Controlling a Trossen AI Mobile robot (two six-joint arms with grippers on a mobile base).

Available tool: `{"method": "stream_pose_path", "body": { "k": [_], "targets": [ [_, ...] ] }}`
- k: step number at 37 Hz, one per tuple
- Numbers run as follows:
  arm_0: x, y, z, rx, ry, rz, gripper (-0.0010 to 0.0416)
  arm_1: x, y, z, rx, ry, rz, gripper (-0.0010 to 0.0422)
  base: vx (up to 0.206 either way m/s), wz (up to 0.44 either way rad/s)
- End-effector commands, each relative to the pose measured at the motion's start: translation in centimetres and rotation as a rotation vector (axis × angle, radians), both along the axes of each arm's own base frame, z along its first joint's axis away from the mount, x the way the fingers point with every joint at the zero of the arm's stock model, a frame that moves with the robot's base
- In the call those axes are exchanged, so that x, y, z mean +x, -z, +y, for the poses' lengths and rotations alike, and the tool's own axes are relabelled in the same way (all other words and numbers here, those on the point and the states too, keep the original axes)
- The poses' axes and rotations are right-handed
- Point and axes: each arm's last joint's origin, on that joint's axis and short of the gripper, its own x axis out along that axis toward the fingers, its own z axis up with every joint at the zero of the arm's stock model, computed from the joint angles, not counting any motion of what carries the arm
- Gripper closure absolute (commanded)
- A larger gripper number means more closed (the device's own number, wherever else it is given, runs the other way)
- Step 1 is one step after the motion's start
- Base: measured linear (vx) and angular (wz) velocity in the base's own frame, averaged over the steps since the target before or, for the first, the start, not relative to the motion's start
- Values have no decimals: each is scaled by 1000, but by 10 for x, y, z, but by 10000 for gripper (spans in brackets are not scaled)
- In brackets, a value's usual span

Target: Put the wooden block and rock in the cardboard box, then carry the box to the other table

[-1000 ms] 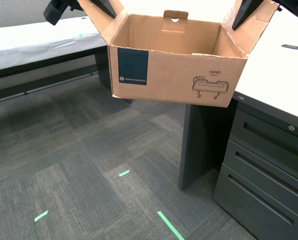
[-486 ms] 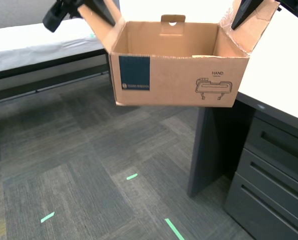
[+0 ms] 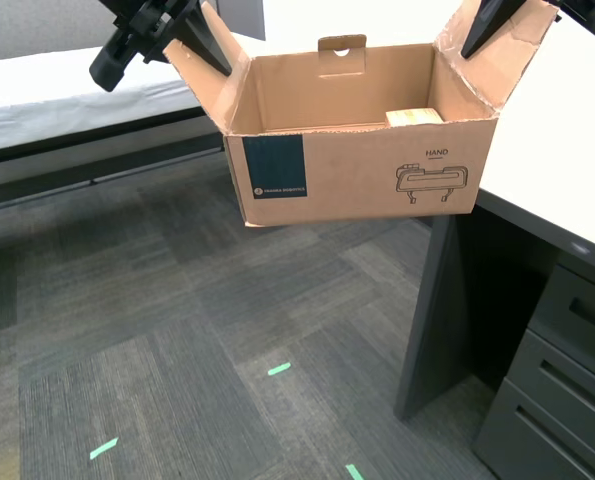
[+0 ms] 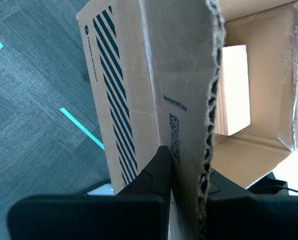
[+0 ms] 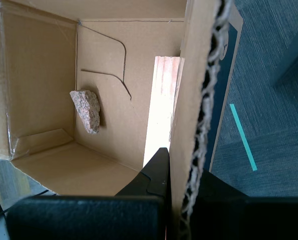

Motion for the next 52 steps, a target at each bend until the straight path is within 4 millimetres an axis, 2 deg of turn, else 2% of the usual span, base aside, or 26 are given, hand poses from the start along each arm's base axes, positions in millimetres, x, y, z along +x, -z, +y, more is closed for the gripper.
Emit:
{"method": "stream_pose_path", "body": {
  "k": [1,28,52],
  "targets": [
    [0,0,1,8,-11,-3,406,0,-2,-1,-19,3,-3,413,126,-34],
    [1,-1,1,12,-7,-9,406,1,-5,-2,-23,40,-72,413,149,39],
    [3,-2,2,20,-5,-38,406,2,-6,-2,-23,45,-83,413,184,167]
  ]
}}
